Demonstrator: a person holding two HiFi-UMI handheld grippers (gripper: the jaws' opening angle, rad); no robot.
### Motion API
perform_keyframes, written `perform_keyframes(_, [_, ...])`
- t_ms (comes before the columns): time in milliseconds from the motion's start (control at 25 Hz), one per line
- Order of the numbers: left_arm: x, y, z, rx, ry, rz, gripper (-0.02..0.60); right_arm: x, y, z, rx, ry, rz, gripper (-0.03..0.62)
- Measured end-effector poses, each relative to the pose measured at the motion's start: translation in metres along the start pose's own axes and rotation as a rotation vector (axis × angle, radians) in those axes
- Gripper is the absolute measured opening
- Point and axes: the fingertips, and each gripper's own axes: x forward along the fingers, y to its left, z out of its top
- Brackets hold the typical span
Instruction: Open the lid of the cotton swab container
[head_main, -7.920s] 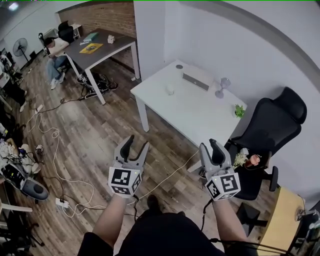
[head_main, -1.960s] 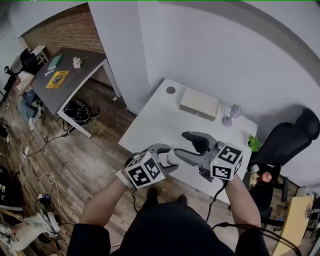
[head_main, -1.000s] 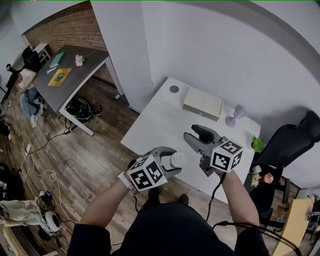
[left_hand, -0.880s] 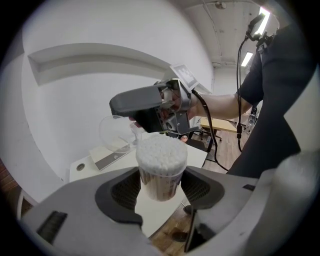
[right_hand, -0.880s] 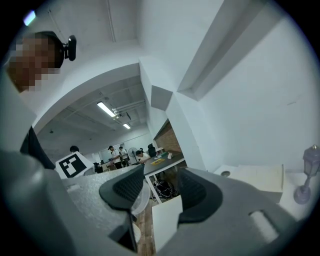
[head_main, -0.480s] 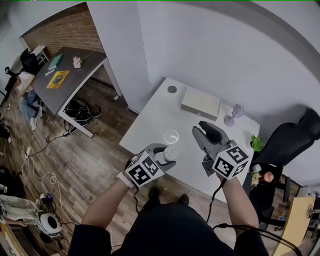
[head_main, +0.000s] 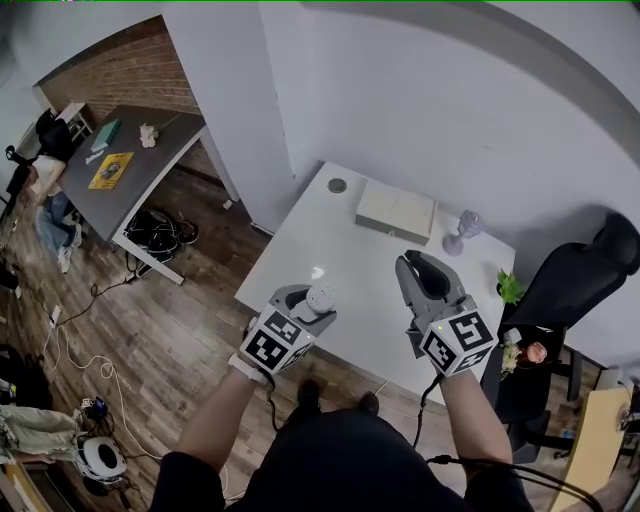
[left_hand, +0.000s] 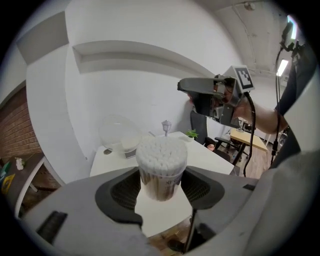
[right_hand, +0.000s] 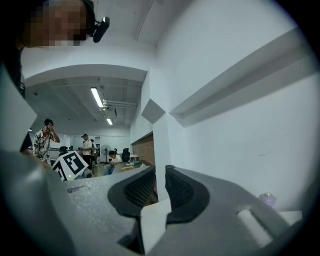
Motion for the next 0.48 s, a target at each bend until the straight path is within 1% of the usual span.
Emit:
perform_keyframes(80, [-0.003,0.008,0.001,-0.013,-0.009,0.037,0.247,-0.004,-0.001,0.003,-0.024,-0.021,-0.020,0.064])
perform_keyframes(240, [-0.007,0.021,0.004,0.003,-0.024,0.104,0.247,-0.011,-0.001,0.009,-0.075,-0.057,-0.050,0.064])
perform_keyframes(480, [-0.016,0.032,0.006,-0.014,-0.043,0.172,0.247,-0.018,-0.002,0.013,-0.097,-0.088,-0.089,0.048])
